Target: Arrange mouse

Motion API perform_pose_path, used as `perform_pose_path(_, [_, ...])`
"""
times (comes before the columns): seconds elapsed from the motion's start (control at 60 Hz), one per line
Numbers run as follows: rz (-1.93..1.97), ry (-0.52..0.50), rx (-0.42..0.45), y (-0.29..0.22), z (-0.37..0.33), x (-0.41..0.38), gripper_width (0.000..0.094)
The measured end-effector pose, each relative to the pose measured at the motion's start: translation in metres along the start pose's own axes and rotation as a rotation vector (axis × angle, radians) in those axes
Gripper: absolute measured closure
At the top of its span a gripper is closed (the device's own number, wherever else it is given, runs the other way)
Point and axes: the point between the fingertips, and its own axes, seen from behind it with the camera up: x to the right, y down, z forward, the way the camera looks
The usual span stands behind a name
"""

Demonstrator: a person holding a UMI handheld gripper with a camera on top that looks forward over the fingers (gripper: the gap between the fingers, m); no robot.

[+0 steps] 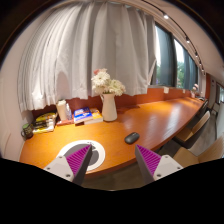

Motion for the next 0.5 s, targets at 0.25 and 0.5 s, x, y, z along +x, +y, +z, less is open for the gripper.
perform_pose_path(0.25, [-0.006,-0.100,-0.141,0.091,0.046,0.026,0.0075])
perform_pose_path(0.5, [-0.016,-0.156,-0.220,0.108,0.128,0.083,0.0086])
